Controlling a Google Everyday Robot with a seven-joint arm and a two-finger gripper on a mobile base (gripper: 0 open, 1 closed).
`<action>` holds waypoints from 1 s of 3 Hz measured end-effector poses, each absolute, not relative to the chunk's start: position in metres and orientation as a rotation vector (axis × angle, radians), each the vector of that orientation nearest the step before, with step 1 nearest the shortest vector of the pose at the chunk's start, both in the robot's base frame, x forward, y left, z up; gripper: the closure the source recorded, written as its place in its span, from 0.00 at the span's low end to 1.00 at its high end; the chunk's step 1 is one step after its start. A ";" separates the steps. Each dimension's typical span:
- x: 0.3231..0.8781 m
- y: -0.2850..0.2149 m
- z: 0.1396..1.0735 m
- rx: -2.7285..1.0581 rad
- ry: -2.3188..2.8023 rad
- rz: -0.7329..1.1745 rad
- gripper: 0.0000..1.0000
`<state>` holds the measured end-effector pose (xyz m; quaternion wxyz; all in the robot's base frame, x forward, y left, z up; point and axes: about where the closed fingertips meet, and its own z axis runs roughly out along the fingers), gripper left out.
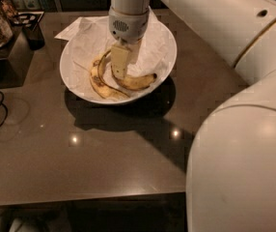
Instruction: Pick banana from white bowl
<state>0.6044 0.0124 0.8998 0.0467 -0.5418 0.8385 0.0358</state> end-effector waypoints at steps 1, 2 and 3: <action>0.606 0.014 0.888 -1.647 2.594 0.109 0.51; 0.610 0.015 0.879 -1.644 2.617 0.101 0.51; 0.614 0.010 0.873 -1.624 2.638 0.101 0.47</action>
Offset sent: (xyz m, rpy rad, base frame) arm -0.0145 -0.0150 -0.0270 -0.1107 0.1331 -0.0306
